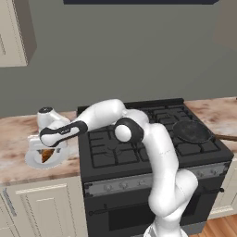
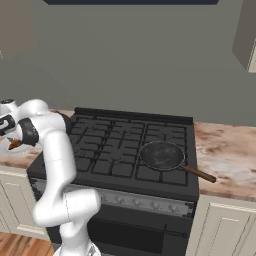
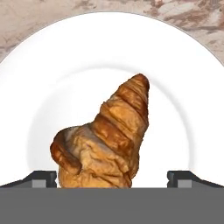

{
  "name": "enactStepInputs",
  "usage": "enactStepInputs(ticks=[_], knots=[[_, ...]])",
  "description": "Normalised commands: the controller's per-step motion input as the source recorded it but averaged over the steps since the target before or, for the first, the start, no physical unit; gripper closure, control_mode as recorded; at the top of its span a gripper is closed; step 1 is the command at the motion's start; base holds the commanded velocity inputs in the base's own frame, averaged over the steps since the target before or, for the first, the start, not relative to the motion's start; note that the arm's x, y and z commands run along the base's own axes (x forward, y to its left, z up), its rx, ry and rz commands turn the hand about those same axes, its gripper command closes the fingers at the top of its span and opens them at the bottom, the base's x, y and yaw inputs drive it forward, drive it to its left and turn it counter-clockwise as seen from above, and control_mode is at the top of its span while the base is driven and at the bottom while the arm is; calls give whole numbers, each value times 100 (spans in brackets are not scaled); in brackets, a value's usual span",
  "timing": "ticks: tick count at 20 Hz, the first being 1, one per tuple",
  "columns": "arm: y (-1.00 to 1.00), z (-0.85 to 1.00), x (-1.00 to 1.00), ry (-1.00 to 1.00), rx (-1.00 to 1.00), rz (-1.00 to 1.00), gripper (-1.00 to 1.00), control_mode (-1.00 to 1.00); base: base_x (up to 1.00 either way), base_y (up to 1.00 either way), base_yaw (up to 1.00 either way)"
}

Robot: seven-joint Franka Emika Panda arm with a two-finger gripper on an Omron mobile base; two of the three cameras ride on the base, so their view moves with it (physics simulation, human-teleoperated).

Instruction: Pick the croissant and place it on the pan. Then turn on the stove to warm the croissant.

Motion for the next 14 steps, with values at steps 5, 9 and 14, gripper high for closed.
enactStepInputs(ticks=[5, 9, 14], knots=[[2, -32, 26, 0, 0, 0, -100, -100, 0, 0, 0], [0, -39, 19, 0, 0, 0, 100, -100, 0, 0, 0], [0, -32, 10, -2, 0, 0, 100, -100, 0, 0, 0]])
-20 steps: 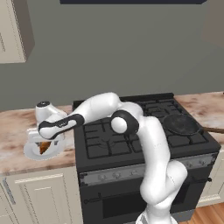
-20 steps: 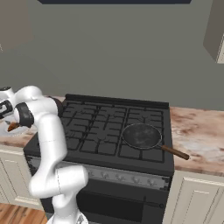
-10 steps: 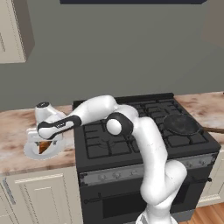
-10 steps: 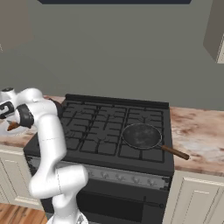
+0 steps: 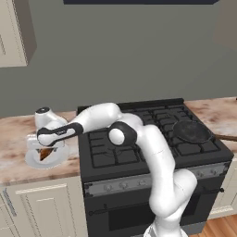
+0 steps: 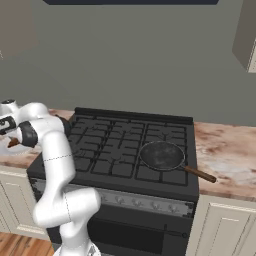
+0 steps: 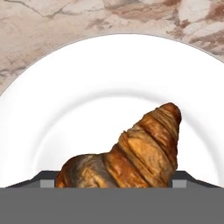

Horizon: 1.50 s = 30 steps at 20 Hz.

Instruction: Pick the croissant and place it on the pan. Then turn on the stove to warm the croissant.

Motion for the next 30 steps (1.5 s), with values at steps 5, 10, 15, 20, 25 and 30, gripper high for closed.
enactStepInputs(ticks=[5, 10, 15, 20, 25, 30], knots=[[-14, -4, -12, -30, 0, 1, 100, -100, 0, 0, 0], [-34, 32, -23, -33, 1, 3, 100, -100, 0, 0, 0], [-77, 75, -11, -2, 28, 9, 100, -100, 0, 0, 0], [-98, 81, -2, 0, 23, 4, 100, -100, 0, 0, 0], [-100, 45, -12, 2, 10, -3, 100, -100, 0, 0, 0], [-99, 39, -10, 22, 6, -31, 100, -100, 0, 0, 0]])
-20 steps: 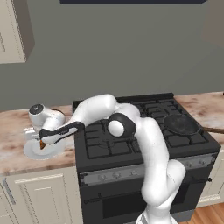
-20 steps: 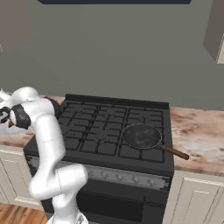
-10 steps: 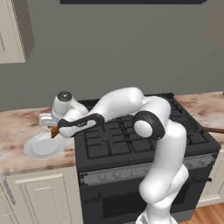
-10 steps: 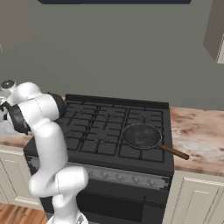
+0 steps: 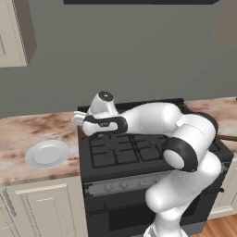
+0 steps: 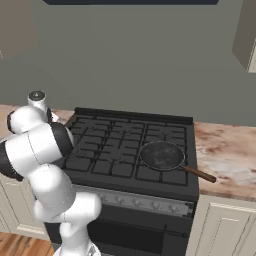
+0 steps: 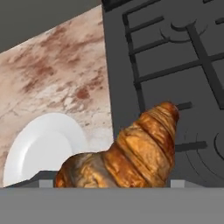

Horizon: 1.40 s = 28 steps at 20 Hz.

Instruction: Pick the croissant and place it on the pan. Then turn on the stove to warm the croissant.

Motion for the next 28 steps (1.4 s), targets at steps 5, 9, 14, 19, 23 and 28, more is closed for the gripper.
enactStepInputs(ticks=[5, 9, 14, 19, 23, 28], knots=[[-97, 29, -5, 34, 2, -49, 100, -100, 0, 0, 0], [-83, 2, -1, 33, 0, -58, 100, -100, 0, 0, 0], [-79, 0, 0, 32, 0, -61, 100, -100, 0, 0, 0], [-75, 0, 0, 36, 0, -58, 100, -100, 0, 0, 0], [-81, 0, 0, 29, 0, -54, 100, -100, 0, 0, 0], [-81, 0, 0, 6, 0, -44, 100, -100, 0, 0, 0]])
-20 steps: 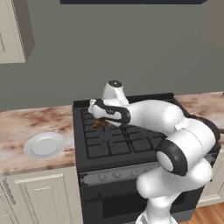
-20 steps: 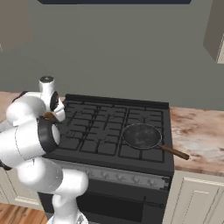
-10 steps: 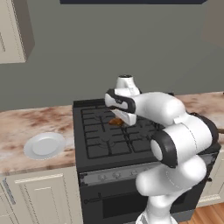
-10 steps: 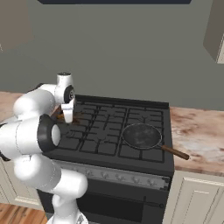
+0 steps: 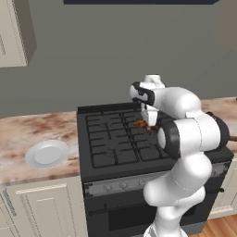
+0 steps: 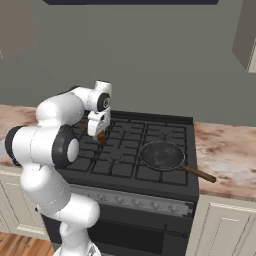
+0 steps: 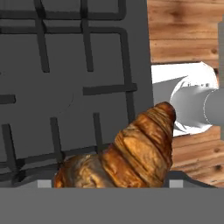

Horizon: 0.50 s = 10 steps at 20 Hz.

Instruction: Pick the croissant and place it on the pan. Then turn on the stove to warm the croissant.

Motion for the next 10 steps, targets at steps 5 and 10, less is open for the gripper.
enactStepInputs(ticks=[5, 10], knots=[[-73, -1, 0, -7, -3, -28, 100, -100, 0, 0, 0], [-68, 0, 0, -18, -9, -13, 100, -100, 0, 0, 0]])
